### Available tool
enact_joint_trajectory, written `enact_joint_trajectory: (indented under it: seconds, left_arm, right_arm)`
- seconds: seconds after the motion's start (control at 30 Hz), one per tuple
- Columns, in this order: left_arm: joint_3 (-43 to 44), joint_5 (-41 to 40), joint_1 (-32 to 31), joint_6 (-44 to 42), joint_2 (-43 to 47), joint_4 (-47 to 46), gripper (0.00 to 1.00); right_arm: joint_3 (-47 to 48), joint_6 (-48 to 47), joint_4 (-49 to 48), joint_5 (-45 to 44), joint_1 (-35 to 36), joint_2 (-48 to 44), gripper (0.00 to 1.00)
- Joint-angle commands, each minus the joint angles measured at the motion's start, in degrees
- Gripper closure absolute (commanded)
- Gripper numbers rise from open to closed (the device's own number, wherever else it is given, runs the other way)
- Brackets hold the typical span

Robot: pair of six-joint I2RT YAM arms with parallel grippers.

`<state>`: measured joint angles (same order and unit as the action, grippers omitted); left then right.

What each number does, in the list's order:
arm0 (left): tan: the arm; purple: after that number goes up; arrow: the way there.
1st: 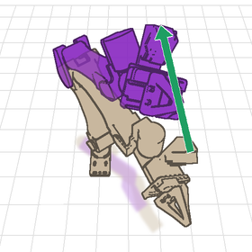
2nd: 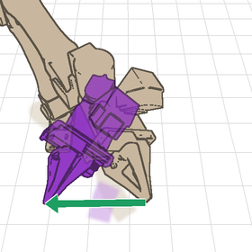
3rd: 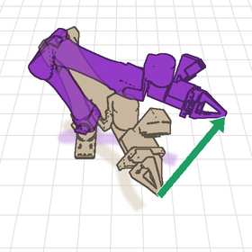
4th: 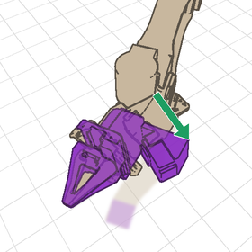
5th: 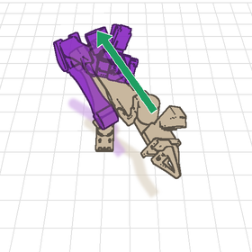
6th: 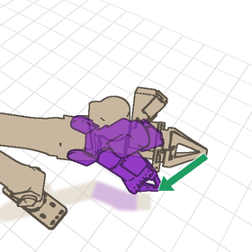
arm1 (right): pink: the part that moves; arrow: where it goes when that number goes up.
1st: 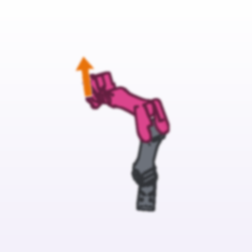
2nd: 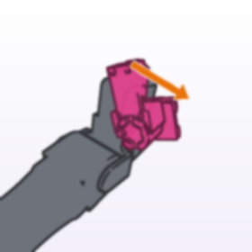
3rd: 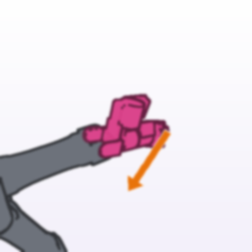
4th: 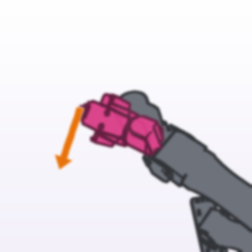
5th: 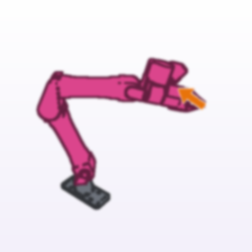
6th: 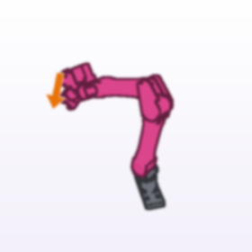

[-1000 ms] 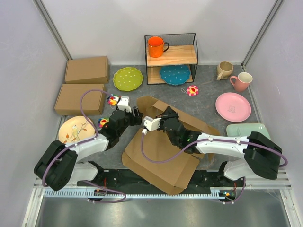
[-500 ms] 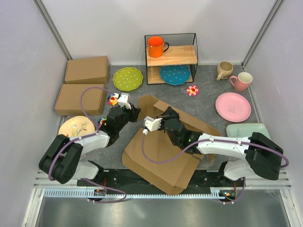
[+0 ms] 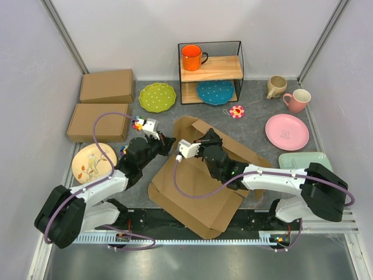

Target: Fold the paper box

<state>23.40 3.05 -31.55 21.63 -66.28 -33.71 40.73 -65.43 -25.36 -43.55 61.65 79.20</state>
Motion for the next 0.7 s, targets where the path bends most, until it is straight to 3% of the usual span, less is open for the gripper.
enact_joint_trajectory:
  seconds: [0.0,0.27,0.67]
  left_arm:
    - [-1.2,-1.1,-3.1,4.3,6.0,-1.4,0.98]
    - [-5.5,-6.4,-8.2,6.3,10.1,-0.2,0.98]
    - [-10.7,-12.5,-14.9,11.7,3.8,-10.3,0.98]
  right_arm:
    - [1.5,-0.8,-1.8,-2.0,0.2,2.0,1.00]
    - [1.5,-0.6,-3.9,-5.1,0.5,3.5,1.00]
    - [-2.3,-0.1,-7.1,-7.3,1.8,1.9,1.00]
